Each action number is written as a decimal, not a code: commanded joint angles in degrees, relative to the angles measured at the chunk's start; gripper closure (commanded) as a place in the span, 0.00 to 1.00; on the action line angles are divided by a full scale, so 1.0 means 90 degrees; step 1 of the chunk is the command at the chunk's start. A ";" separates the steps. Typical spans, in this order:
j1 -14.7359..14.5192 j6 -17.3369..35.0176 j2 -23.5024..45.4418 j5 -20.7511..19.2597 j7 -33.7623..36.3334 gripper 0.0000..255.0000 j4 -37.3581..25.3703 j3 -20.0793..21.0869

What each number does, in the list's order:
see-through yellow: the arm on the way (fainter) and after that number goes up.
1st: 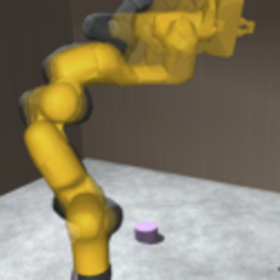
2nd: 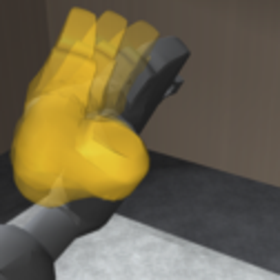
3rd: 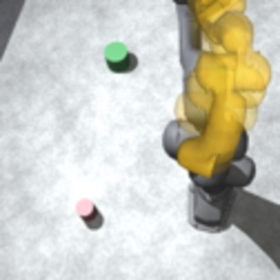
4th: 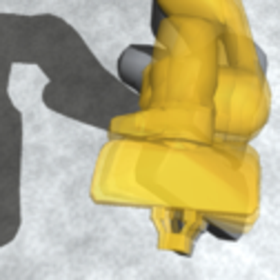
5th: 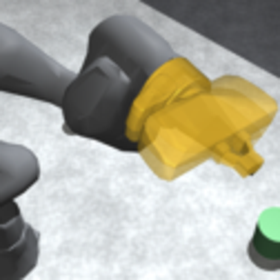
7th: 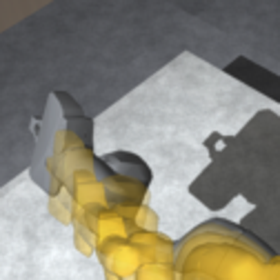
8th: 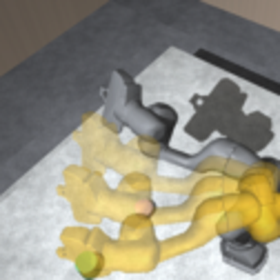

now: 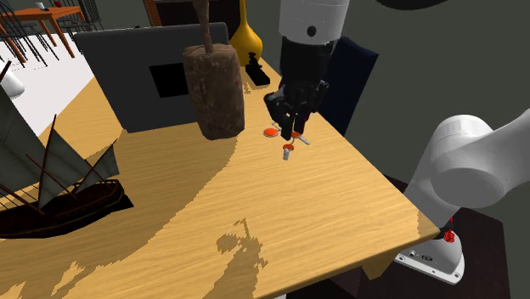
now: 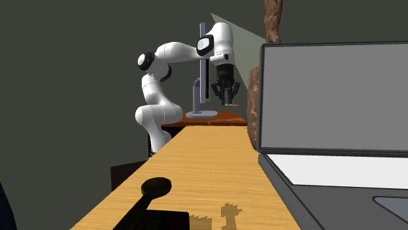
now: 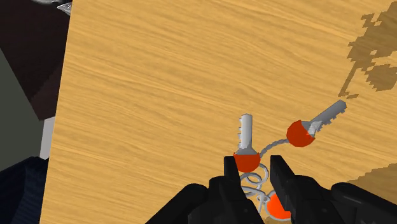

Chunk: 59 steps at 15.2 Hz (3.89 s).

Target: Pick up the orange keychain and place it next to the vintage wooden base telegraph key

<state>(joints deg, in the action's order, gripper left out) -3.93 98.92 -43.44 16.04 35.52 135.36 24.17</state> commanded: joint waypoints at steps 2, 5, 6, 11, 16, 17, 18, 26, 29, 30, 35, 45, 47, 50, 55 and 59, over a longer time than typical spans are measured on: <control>0.0025 -0.0251 0.0031 -0.0053 0.0012 1.00 -0.0277 -0.0058; 0.0052 -0.0484 0.0086 -0.0103 0.0028 1.00 -0.0564 -0.0105; 0.0057 -0.0526 0.0098 -0.0111 0.0032 1.00 -0.0617 -0.0113; 0.0406 -0.0235 0.0775 -0.0489 -0.0529 1.00 -0.0917 -0.0484; 0.0728 0.0004 0.1565 -0.0827 -0.1018 1.00 -0.1402 -0.0803; 0.0787 0.0043 0.1734 -0.0889 -0.1107 1.00 -0.1522 -0.0861; 0.0845 0.0078 0.1907 -0.0950 -0.1194 1.00 -0.1649 -0.0916; 0.1249 0.0200 0.3400 -0.1371 -0.1811 1.00 -0.2951 -0.1298; 0.1367 0.0160 0.4010 -0.1502 -0.2010 1.00 -0.3581 -0.1418; 0.1403 0.0134 0.4221 -0.1542 -0.2074 1.00 -0.3811 -0.1455; 0.1563 -0.0101 0.5344 -0.1723 -0.2374 1.00 -0.5145 -0.1616; 0.1699 -0.1339 0.8229 -0.2027 -0.2881 1.00 -0.9239 -0.1847; 0.1726 -0.1072 0.8089 -0.2010 -0.2885 1.00 -0.8833 -0.1844; 0.1757 -0.0713 0.7932 -0.1992 -0.2891 1.00 -0.8316 -0.1842; 0.1794 -0.0180 0.7763 -0.1972 -0.2901 1.00 -0.7614 -0.1841; 0.1814 0.0207 0.7685 -0.1963 -0.2907 1.00 -0.7149 -0.1842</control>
<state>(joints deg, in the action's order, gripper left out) 12.35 99.94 25.82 -1.63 9.40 70.13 7.60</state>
